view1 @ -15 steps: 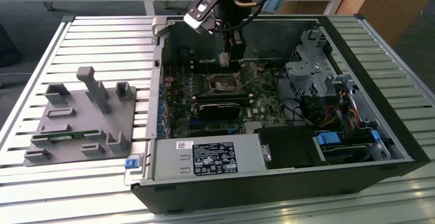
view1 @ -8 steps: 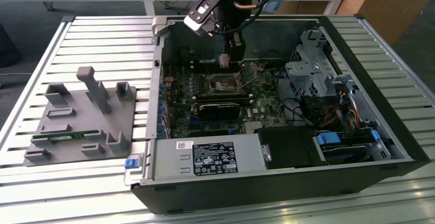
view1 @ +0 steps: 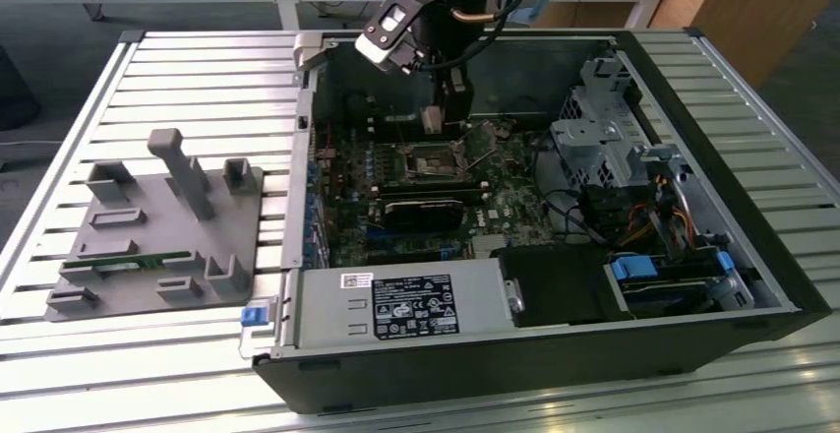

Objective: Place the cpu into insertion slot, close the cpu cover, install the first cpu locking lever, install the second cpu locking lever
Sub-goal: 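Place the cpu into insertion slot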

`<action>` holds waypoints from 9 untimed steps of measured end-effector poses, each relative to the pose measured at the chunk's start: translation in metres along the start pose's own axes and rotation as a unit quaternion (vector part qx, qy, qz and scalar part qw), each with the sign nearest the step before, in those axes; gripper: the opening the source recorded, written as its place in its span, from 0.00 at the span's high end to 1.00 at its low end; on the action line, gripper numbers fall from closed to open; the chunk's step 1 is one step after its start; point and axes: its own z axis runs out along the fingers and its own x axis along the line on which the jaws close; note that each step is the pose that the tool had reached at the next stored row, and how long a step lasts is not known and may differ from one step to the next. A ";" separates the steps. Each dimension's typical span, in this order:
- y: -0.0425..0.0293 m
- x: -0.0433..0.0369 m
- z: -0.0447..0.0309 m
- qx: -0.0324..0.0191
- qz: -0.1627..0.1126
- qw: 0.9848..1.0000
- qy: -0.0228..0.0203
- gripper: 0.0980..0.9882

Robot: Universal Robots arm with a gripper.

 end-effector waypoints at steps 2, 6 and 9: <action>-0.0001 0.0000 0.0012 0.000 0.000 1.000 0.000 0.51; -0.0003 -0.0001 0.0032 0.000 0.000 1.000 0.000 0.51; -0.0005 -0.0001 0.0048 0.000 0.000 1.000 0.000 0.51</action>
